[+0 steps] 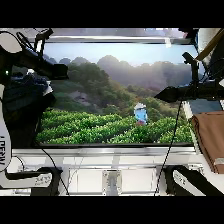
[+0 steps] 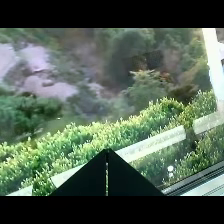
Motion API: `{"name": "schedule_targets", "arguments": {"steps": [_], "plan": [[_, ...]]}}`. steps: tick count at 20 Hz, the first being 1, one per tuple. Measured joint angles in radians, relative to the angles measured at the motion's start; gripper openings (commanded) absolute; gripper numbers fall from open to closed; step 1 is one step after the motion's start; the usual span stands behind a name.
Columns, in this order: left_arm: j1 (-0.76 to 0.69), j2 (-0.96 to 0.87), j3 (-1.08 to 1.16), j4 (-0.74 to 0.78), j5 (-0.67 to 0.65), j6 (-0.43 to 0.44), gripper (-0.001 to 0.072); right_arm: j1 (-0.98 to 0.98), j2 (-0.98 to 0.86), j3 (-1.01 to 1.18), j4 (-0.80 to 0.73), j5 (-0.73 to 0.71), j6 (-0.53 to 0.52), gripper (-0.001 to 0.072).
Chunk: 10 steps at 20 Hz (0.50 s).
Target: Fold the clothes and pants, and hang the long-sleeved shirts on hangers.
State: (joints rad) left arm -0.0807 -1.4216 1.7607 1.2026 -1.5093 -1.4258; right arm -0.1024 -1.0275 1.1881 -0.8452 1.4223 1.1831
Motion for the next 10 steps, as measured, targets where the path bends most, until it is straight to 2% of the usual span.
{"name": "schedule_targets", "arguments": {"steps": [10], "plan": [[0.000, 0.000, 0.000, 0.000, 0.000, 0.000, 0.0012, 0.000, 0.000, 0.000, -0.001, 0.050, 0.004, 0.0052]]}}
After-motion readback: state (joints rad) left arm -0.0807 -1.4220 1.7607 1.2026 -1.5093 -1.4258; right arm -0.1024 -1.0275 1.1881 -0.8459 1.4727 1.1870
